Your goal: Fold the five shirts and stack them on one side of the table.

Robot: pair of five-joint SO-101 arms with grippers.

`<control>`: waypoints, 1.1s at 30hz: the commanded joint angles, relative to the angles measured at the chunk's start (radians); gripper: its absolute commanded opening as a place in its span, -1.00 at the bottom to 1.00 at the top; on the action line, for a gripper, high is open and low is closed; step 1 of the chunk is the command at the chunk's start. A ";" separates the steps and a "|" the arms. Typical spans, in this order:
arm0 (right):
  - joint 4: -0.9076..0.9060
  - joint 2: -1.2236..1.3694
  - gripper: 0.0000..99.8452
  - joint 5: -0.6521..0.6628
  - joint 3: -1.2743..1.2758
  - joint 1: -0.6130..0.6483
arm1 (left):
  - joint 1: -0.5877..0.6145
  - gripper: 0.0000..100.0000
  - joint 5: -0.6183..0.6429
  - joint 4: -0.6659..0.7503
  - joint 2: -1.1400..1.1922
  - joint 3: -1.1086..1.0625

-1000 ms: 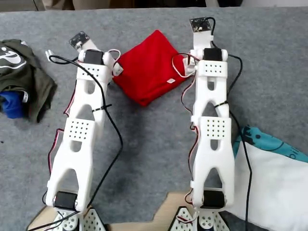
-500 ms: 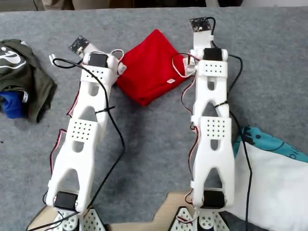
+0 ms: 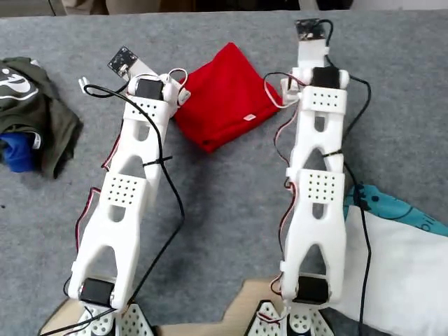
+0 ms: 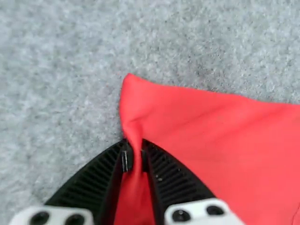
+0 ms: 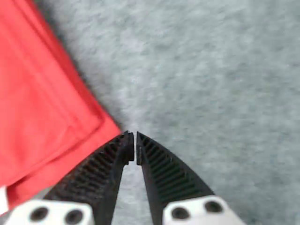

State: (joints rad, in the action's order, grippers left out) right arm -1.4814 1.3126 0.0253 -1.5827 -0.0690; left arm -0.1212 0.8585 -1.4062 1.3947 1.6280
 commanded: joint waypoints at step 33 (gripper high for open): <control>0.057 0.004 -0.94 0.028 -0.085 0.082 | 0.358 -0.96 -0.606 -0.358 -0.352 -0.351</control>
State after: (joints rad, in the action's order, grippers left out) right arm -1.3679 1.3556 0.0038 -1.6103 -0.0230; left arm 0.2071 0.2831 -1.7484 1.1707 1.4070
